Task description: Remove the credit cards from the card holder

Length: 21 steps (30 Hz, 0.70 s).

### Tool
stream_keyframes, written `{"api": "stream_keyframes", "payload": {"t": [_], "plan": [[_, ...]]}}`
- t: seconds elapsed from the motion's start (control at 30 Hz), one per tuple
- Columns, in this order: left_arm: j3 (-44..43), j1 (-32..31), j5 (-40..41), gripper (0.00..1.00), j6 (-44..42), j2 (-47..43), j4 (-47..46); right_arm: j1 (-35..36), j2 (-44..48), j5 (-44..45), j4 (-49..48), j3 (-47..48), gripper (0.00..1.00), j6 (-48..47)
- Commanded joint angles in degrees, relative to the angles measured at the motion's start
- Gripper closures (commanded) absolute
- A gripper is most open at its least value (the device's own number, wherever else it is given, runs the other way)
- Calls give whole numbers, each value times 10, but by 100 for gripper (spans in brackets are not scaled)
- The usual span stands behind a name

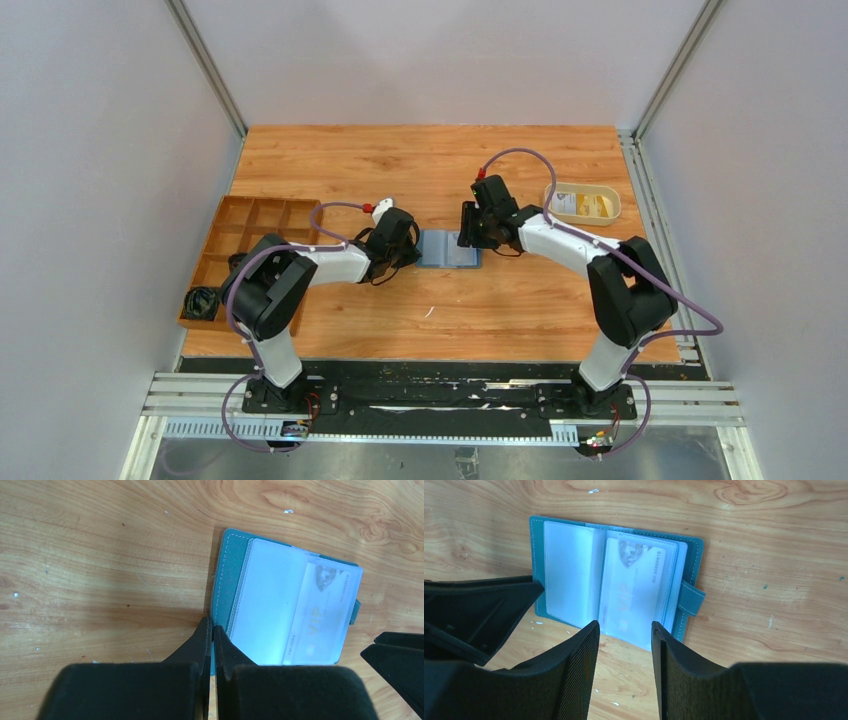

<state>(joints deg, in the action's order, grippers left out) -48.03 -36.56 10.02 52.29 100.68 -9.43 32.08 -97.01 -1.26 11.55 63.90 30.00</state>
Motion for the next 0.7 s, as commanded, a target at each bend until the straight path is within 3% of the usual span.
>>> {"api": "stream_keyframes", "payload": {"t": [0.0, 0.2, 0.67], "plan": [[12, -8, -13, 100, -4, 24, 36, 8, -2, -16, 0, -1, 54, 0], [15, -8, -11, 100, -8, 20, 38, 8, -35, -38, -15, -3, 54, 9], [14, -8, -12, 100, -7, 23, 42, 8, -59, 10, -8, -13, 54, 1]]}}
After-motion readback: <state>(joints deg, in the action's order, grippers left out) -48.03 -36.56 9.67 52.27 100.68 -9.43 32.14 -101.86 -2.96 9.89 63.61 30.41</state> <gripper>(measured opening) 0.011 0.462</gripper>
